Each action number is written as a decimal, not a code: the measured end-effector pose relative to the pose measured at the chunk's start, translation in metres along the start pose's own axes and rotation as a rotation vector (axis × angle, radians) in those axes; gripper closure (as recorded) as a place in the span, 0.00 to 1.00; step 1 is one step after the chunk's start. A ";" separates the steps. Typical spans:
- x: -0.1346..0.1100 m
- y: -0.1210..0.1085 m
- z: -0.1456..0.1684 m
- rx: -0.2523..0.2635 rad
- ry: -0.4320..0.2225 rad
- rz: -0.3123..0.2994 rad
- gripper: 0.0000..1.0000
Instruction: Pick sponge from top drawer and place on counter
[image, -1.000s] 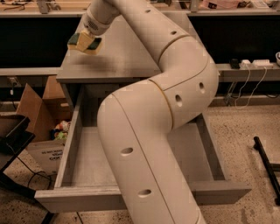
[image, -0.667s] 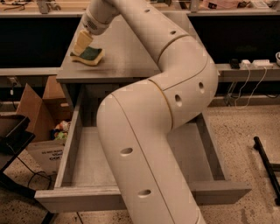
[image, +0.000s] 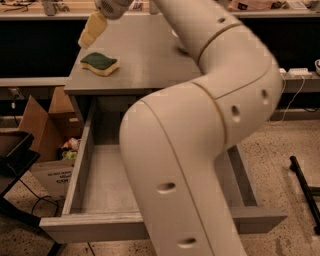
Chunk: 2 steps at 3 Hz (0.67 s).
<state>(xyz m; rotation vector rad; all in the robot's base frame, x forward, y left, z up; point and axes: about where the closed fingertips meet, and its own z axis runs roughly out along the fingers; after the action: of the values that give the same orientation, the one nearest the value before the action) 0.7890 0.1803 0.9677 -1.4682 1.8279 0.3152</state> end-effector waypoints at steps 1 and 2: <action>-0.027 -0.004 -0.057 0.132 -0.069 -0.032 0.00; -0.026 -0.010 -0.142 0.306 -0.162 0.037 0.00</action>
Offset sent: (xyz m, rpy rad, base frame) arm -0.1977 -0.2068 0.0748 0.3617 -0.2946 -0.5843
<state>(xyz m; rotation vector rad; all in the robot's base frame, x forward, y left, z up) 0.7428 0.1094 1.0844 -1.1656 1.6895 0.1586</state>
